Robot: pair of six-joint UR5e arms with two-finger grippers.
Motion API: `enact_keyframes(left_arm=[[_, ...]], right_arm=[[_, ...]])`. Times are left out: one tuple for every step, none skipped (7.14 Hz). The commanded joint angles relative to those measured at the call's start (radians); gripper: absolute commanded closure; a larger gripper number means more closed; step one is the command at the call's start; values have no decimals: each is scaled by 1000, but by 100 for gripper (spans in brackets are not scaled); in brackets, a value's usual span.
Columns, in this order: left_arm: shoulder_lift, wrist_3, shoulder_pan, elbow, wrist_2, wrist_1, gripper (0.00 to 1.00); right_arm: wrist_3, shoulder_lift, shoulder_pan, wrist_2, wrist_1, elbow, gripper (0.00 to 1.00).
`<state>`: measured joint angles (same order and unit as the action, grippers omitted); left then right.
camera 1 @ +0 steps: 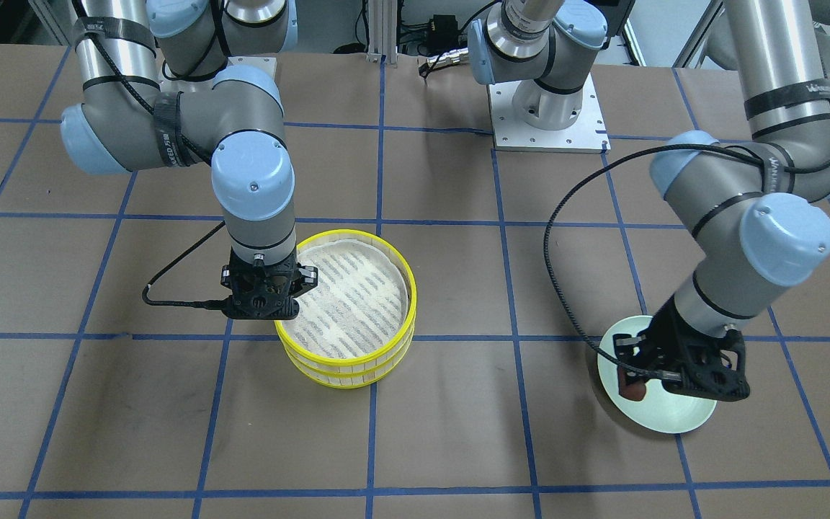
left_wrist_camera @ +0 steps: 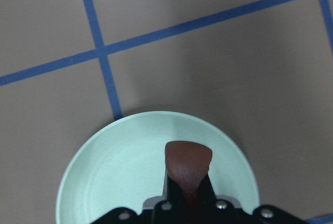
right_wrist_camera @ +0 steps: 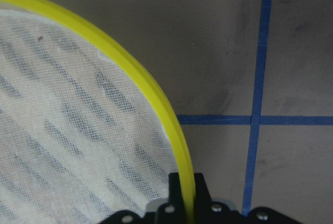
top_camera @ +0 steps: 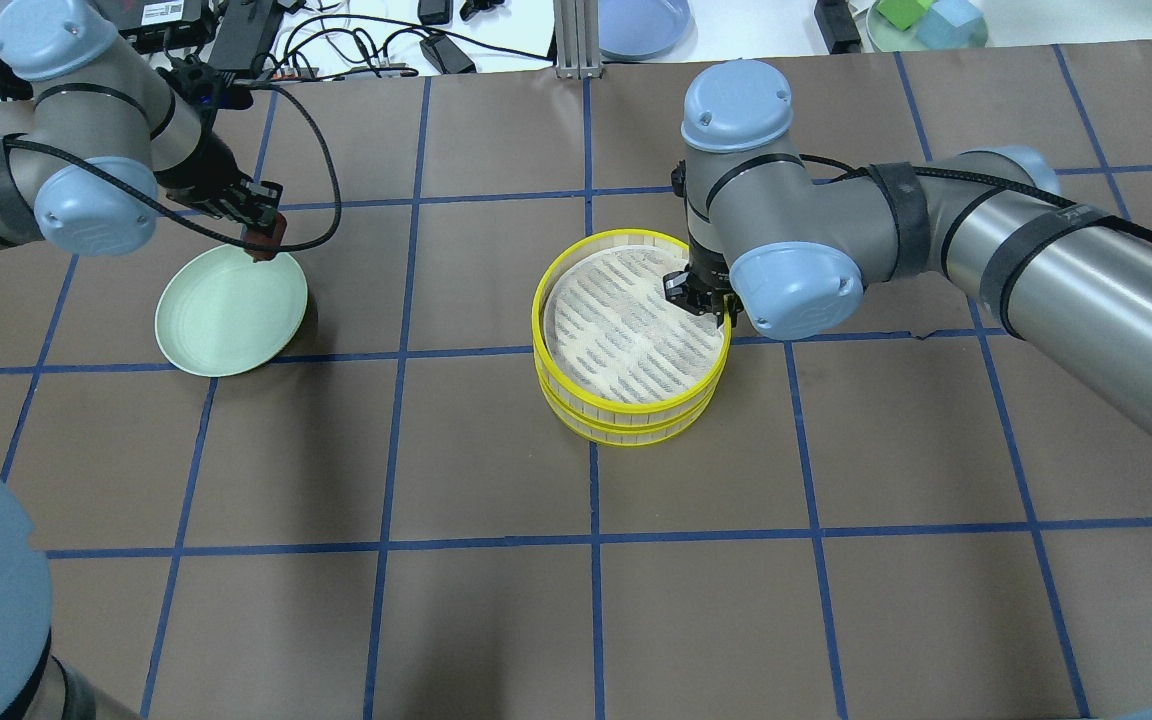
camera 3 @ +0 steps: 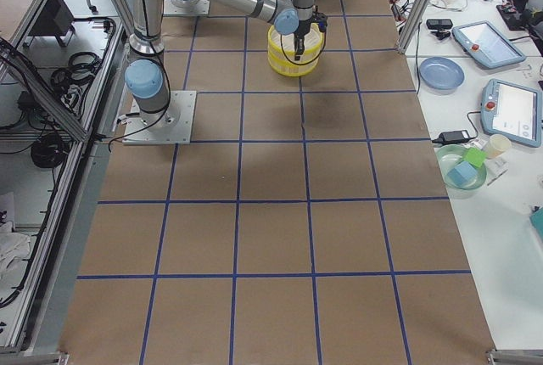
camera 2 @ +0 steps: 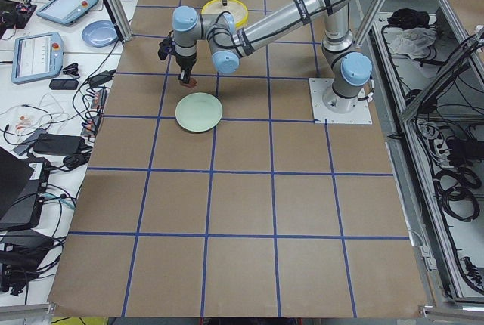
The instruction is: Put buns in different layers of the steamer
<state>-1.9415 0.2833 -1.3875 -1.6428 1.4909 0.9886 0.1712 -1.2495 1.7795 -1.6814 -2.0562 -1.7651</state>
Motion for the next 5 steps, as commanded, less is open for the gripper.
enact_keyframes(left_arm=[[54, -314, -144, -2, -50, 27, 100], [74, -452, -218, -2, -87, 97, 100], [82, -630, -298, -2, -127, 107, 100], [82, -733, -362, -2, -135, 105, 100], [76, -853, -413, -9, -214, 105, 100]], right_arm=[[-4, -5, 6, -1, 1, -1, 21], [-10, -30, 5, -3, 1, 2, 0], [-12, -88, -8, -3, 11, 18, 0], [-15, -172, -17, -1, 107, 62, 0], [-22, -233, -23, 0, 245, 135, 0]])
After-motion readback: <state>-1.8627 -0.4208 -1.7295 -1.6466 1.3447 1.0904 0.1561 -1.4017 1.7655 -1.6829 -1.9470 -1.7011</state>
